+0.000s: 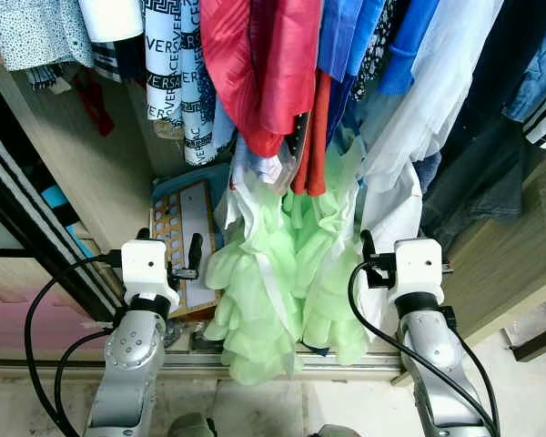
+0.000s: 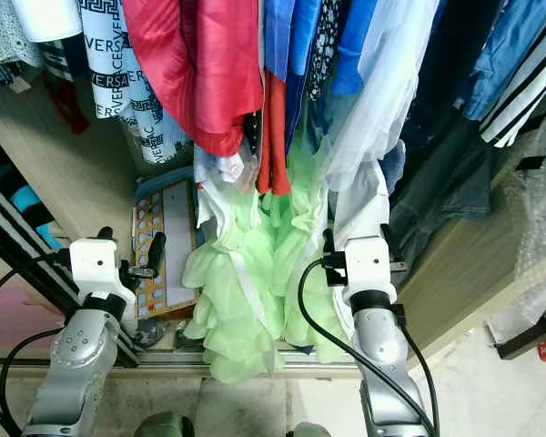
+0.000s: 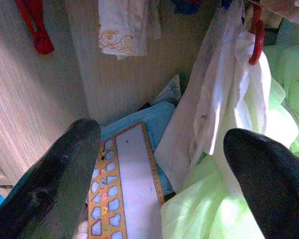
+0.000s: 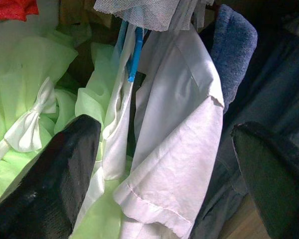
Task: Clean up the room
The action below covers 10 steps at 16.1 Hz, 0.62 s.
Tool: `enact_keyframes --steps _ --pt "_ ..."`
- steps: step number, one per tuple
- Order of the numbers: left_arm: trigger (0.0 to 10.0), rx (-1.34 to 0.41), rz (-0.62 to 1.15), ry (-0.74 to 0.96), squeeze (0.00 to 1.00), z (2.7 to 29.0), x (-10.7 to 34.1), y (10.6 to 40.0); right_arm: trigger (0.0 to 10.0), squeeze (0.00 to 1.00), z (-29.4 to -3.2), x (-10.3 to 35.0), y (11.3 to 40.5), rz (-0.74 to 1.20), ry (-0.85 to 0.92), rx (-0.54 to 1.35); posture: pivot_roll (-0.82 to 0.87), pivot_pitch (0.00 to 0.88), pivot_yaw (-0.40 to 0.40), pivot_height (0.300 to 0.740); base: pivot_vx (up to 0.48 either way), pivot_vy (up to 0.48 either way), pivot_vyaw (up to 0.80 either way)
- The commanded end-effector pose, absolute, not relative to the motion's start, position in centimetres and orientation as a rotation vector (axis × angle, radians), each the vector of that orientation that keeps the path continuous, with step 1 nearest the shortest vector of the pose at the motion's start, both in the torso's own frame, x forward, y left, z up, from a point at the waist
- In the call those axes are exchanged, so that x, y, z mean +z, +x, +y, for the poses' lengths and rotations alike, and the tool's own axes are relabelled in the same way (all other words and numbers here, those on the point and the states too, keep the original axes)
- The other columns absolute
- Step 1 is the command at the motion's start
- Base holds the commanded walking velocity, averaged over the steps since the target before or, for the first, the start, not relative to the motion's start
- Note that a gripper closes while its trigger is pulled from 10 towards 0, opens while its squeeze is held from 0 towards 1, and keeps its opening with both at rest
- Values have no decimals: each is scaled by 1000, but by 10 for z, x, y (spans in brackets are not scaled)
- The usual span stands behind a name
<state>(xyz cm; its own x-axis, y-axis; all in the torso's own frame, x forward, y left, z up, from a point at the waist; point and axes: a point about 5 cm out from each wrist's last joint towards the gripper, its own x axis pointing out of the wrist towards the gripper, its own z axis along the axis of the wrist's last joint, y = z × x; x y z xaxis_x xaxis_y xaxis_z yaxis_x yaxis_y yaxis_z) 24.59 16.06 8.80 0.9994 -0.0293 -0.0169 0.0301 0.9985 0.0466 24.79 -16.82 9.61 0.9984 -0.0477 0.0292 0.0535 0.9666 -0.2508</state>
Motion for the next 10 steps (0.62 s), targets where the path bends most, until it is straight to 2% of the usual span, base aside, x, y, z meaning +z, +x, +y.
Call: enact_keyframes --steps 1,7,10 --pt "10000 83 -32 22 0 185 113 275 10000 0 -133 122 304 7 -49 64 64 0 -77 740 0 0 0" --pt "10000 142 -23 -15 0 194 115 282 10000 0 -134 125 303 -5 5 84 65 0 -92 740 0 0 0" --pt "10000 113 -34 -4 0 191 114 280 10000 0 -138 126 305 0 -51 74 61 0 -83 740 0 0 0"
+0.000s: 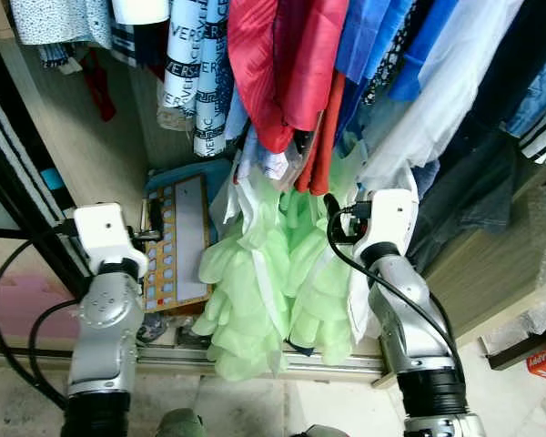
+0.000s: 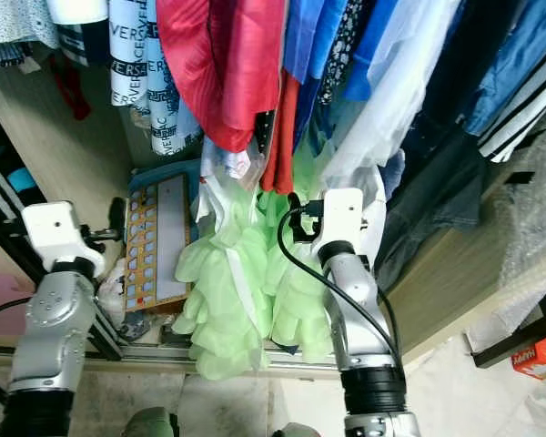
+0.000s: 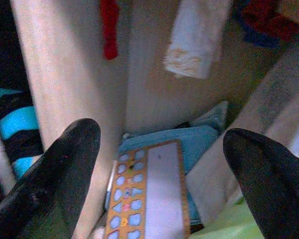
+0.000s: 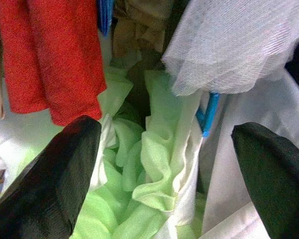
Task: Clean up the room
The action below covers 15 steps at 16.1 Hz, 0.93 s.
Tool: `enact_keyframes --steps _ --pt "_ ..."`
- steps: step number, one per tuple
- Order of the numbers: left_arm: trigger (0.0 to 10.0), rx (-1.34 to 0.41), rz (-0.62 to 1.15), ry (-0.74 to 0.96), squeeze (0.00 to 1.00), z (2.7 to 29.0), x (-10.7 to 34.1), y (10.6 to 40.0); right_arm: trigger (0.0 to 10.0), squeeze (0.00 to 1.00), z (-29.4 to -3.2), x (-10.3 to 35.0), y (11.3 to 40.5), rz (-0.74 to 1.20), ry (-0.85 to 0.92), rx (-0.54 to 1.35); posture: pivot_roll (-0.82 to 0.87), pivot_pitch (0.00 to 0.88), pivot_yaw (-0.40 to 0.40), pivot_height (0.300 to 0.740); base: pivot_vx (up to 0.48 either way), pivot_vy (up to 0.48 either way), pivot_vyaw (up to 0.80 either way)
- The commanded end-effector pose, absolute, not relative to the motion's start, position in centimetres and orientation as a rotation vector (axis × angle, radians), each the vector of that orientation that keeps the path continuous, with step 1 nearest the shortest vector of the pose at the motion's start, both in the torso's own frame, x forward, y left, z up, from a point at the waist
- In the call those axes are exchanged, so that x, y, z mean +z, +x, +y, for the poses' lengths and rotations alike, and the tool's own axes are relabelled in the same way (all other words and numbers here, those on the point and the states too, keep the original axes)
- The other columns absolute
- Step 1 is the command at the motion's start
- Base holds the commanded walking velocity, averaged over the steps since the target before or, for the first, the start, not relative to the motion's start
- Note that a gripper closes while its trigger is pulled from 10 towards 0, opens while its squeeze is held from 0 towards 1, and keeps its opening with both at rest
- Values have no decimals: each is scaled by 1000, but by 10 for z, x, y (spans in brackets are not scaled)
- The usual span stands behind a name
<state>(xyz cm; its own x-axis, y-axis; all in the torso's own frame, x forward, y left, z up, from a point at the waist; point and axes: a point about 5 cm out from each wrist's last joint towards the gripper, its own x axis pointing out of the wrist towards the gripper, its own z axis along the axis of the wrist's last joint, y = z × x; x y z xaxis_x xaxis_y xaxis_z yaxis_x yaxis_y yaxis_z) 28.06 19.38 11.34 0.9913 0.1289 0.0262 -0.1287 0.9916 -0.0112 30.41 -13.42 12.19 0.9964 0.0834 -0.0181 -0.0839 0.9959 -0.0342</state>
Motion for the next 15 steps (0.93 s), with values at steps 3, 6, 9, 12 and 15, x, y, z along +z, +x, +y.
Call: enact_keyframes --steps 3,6,9,12,15 --pt "10000 82 -39 52 0 190 112 271 10000 0 -147 126 299 -13 35 34 65 0 -47 740 0 0 0" --pt "10000 -11 -38 102 0 185 111 271 10000 0 -142 118 284 -15 235 3 44 0 41 740 0 0 0" --pt "10000 -32 -63 118 0 180 120 279 10000 0 -129 119 278 -42 213 38 8 0 72 740 0 0 0" --pt "10000 -44 -110 63 0 168 129 284 10000 0 -139 118 283 -32 165 37 -32 0 44 740 0 0 0" --pt "10000 -27 -130 66 0 168 132 286 10000 0 -143 122 289 -41 151 34 -43 0 25 740 0 0 0"
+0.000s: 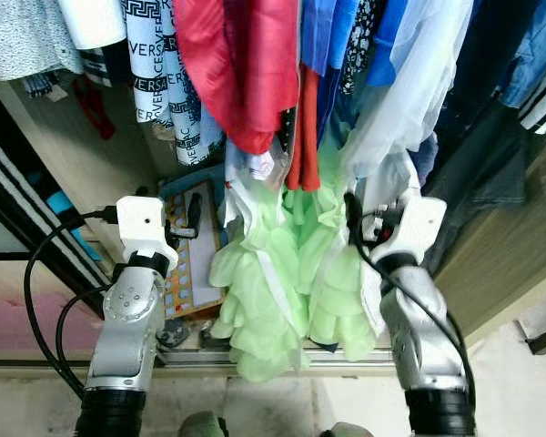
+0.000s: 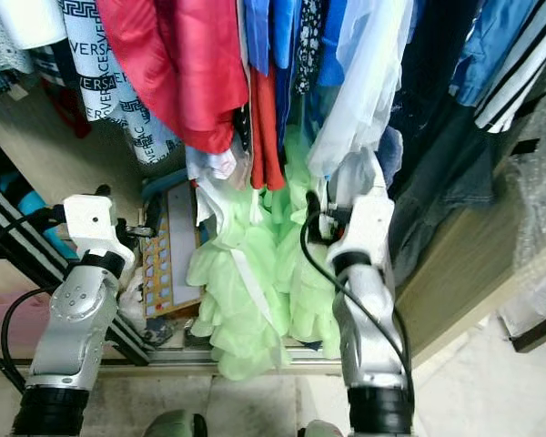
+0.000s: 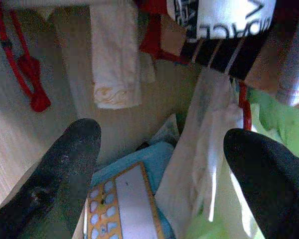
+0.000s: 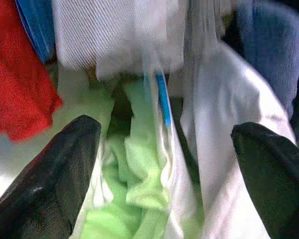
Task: Clean up the room
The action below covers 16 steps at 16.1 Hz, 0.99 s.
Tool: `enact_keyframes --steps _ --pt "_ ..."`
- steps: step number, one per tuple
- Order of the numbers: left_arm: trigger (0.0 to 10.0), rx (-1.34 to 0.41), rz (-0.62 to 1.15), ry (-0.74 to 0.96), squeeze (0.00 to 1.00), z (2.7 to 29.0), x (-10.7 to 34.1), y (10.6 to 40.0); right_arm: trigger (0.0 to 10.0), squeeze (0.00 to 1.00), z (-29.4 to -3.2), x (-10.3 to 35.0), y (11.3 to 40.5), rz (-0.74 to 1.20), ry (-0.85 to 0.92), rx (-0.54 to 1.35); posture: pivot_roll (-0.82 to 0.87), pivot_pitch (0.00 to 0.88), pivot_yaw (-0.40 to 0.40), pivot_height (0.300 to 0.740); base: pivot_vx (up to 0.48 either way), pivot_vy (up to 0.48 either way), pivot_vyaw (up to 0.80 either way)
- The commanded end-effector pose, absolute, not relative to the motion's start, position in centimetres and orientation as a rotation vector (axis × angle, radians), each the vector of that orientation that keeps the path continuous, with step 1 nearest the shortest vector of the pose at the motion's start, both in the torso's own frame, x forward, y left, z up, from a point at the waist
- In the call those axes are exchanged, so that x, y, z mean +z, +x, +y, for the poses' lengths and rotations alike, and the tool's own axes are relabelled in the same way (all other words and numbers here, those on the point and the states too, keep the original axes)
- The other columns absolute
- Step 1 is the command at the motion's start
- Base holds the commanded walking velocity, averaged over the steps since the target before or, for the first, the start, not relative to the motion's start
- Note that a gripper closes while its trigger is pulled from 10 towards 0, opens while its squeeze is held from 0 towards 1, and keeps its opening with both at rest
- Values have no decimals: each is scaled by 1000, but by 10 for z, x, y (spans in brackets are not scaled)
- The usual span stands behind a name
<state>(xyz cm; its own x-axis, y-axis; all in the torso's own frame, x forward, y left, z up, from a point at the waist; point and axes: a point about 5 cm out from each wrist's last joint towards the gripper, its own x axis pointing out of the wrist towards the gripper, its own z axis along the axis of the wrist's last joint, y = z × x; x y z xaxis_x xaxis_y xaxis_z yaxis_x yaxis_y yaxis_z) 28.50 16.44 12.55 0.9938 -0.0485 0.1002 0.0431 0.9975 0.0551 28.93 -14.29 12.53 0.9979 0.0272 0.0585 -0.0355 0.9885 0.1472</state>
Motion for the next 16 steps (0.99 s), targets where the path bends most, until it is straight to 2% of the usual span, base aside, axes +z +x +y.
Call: enact_keyframes --steps 1,2,5,8,16 --pt "10000 -2 -108 84 0 174 126 283 10000 0 -136 119 285 -28 148 50 -38 0 22 740 0 0 0" --pt "10000 1 -94 90 0 179 123 278 10000 0 -131 121 280 -33 125 67 -23 0 10 740 0 0 0" --pt "10000 68 -32 87 0 185 113 271 10000 0 -135 122 280 -33 101 62 -6 0 -10 740 0 0 800" --pt "10000 -41 -59 84 0 173 114 270 10000 0 -133 122 281 -32 96 104 13 0 -47 740 0 0 800" --pt "10000 -55 -71 126 0 166 116 271 10000 0 -139 122 281 -24 117 86 16 0 -39 740 0 0 800"
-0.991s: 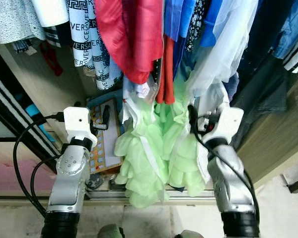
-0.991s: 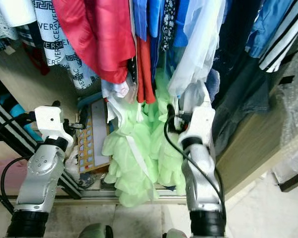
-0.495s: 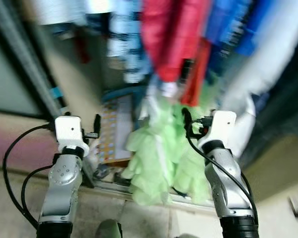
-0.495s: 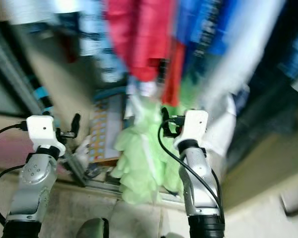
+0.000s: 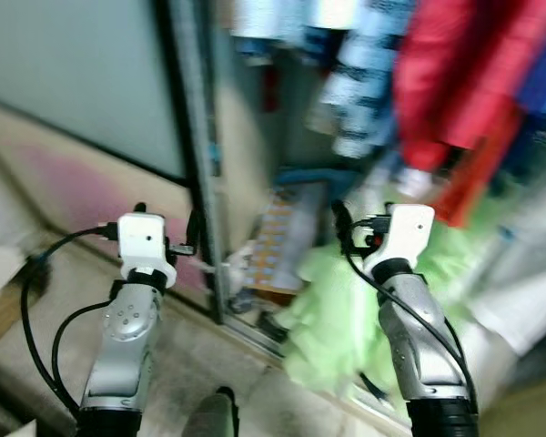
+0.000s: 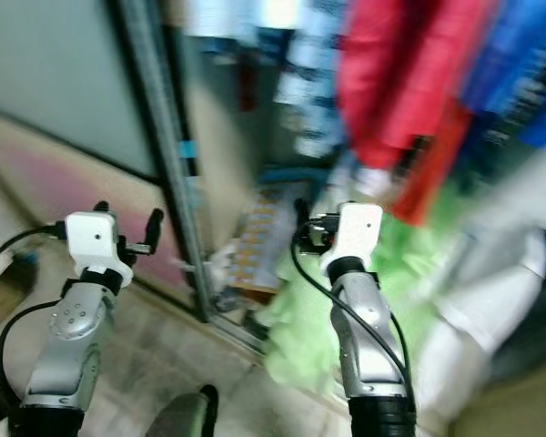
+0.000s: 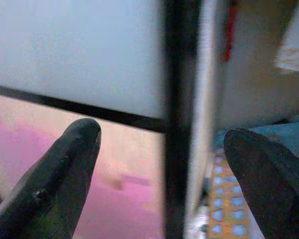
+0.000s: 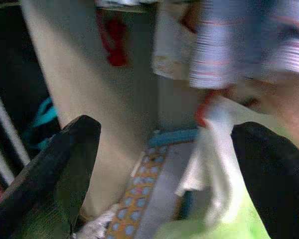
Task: Clean up the room
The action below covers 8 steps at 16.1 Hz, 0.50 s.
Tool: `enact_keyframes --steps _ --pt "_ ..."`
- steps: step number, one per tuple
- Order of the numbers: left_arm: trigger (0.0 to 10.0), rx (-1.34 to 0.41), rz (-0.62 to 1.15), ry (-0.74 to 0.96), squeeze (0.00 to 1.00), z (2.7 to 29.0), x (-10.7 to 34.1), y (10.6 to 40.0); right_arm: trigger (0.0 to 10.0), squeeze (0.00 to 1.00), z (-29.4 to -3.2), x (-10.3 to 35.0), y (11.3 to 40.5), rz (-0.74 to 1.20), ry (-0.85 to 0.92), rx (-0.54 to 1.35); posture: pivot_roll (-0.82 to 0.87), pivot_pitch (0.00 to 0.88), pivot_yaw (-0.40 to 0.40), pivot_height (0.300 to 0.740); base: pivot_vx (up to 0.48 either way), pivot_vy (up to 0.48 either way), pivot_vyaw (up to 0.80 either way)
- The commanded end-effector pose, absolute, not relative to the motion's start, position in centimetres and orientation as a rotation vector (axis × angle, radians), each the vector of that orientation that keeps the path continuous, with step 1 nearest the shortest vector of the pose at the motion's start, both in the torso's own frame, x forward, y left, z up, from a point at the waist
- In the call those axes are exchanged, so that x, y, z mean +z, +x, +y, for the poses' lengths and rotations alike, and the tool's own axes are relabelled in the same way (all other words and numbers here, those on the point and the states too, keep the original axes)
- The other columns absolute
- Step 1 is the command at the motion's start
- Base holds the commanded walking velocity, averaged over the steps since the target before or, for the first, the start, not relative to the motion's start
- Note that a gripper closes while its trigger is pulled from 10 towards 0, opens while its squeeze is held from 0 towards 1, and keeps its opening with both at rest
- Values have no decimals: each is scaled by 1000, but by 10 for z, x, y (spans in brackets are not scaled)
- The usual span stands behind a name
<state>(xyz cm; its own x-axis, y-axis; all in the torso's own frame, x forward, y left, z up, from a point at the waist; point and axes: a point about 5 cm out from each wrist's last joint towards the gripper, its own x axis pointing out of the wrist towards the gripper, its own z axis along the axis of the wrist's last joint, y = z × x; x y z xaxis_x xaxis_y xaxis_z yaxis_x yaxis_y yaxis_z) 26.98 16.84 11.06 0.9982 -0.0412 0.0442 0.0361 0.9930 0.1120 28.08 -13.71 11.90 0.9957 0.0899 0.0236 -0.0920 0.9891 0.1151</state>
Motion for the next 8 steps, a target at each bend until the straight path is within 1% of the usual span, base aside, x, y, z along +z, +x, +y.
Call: enact_keyframes --steps 1,5,7,8 --pt "10000 -52 -71 130 0 166 116 271 10000 0 -139 122 282 -24 121 83 19 0 -38 740 0 0 800" --pt "10000 -23 -64 138 0 164 117 271 10000 0 -143 124 285 -36 129 66 20 0 -33 740 0 0 800" --pt "10000 -26 -53 138 0 164 116 270 10000 0 -143 124 285 -40 135 55 19 0 -20 740 0 0 0" --pt "10000 -59 -50 118 0 162 116 271 10000 0 -143 124 284 -40 132 53 18 0 -12 740 0 0 0"
